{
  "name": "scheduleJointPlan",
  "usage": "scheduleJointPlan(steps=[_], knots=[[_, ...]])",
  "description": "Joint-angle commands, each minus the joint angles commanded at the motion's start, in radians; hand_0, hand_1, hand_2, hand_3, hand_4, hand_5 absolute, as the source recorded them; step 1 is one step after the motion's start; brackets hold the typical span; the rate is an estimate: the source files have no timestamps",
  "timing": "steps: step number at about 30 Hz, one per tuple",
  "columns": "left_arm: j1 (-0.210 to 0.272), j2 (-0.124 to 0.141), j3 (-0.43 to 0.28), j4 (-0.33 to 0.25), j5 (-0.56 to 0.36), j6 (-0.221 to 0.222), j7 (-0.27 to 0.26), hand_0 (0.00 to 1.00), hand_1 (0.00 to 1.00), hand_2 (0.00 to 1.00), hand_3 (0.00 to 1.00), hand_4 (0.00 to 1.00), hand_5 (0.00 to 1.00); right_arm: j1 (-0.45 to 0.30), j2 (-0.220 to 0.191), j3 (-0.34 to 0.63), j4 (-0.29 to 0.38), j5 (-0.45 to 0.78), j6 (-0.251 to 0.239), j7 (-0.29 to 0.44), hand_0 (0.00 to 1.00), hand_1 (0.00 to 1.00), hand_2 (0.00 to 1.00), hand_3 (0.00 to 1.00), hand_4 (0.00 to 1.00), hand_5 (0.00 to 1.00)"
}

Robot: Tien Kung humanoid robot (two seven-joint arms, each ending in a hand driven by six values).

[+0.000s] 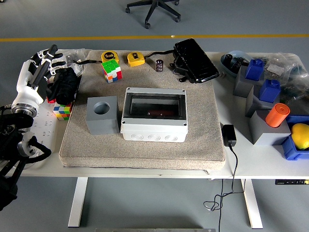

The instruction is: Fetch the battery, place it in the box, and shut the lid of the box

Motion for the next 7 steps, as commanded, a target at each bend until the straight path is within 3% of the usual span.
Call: scheduleJointPlan(steps=[7], knots=[[0.005, -0.004, -0.003, 0.005, -0.001, -0.002, 0.001, 0.452, 0.54, 0.601, 0.605, 0.976, 0.542, -0.007, 0.005, 0.004, 0.0, 0.001, 0.001, 0.003, 0.608, 0.63, 0.653, 0.575, 0.976, 0.532]])
